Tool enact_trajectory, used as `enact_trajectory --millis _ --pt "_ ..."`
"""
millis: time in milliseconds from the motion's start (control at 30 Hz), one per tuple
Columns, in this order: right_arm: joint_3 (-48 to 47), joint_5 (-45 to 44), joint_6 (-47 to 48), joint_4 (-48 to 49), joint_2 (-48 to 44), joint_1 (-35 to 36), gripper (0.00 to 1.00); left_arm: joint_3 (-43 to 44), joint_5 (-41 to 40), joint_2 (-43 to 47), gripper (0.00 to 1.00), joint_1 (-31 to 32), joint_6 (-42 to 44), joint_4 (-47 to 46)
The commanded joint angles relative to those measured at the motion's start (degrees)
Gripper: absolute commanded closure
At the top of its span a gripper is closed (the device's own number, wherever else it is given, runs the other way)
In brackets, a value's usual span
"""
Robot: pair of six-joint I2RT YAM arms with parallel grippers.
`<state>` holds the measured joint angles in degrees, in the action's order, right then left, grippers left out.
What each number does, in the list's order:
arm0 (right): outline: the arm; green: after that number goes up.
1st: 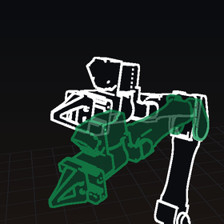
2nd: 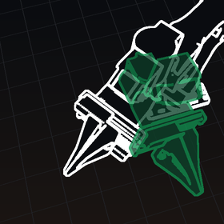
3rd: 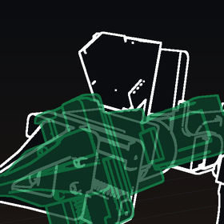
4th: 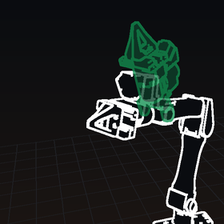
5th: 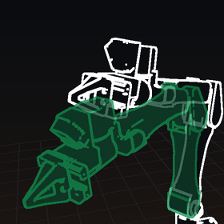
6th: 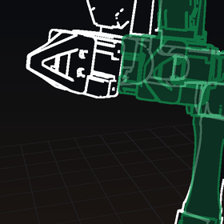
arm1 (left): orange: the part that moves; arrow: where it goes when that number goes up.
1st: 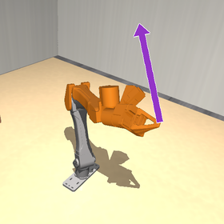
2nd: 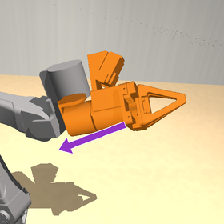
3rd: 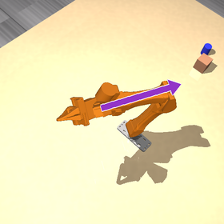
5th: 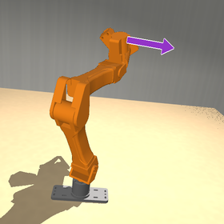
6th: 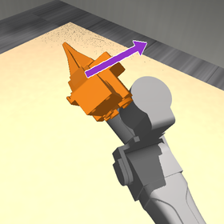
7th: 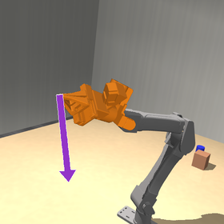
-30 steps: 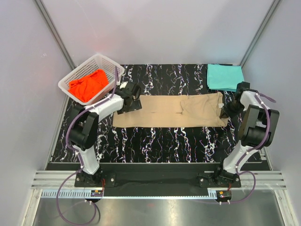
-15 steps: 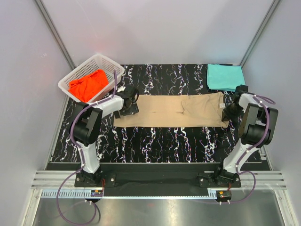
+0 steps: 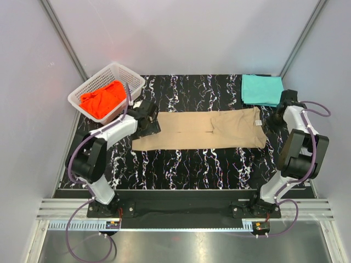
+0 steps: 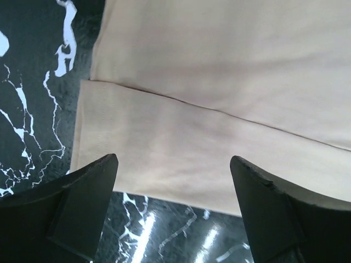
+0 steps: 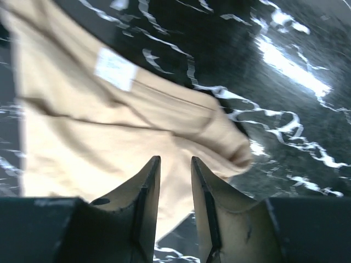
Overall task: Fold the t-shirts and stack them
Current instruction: Fold the tshirt
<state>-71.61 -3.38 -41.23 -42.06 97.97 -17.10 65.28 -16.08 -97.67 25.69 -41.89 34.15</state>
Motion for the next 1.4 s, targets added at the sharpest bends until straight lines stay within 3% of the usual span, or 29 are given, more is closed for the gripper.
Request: enact_trajectory --millis 0,200,300,433,567,833,1067,1367 --pt "-3.70 2.32 -4.29 -0.83 -0.16 2.07 0.63 3.19 5.25 4.50 0.09 1.29 2.68 -1.54" --pt "-10.99 3.11 -2.72 3.30 8.10 4.27 0.63 3.98 8.52 0.31 0.09 1.82 7.17 -5.15" --pt "-14.42 3.11 4.30 7.51 11.62 4.36 0.63 5.91 8.26 -4.10 0.09 1.73 7.87 -3.66" --pt "-20.75 1.17 8.62 3.67 16.54 4.36 0.64 5.48 7.82 -6.83 0.08 1.64 8.14 -4.35" --pt "-17.60 3.11 8.62 6.81 16.81 4.53 0.64 5.83 6.32 -10.17 0.08 -0.20 7.00 -2.51" --pt "-10.75 5.40 8.98 12.35 17.17 4.97 0.64 0.56 1.58 -7.80 0.08 -0.47 1.91 -1.20" --pt "-7.66 4.79 11.43 13.50 15.06 7.69 0.64 -14.89 0.87 6.05 0.09 -0.29 -5.48 -3.65" --pt "-5.90 10.03 14.16 17.63 17.59 12.18 0.64 -27.04 -5.27 25.74 0.09 0.76 -17.42 4.77"
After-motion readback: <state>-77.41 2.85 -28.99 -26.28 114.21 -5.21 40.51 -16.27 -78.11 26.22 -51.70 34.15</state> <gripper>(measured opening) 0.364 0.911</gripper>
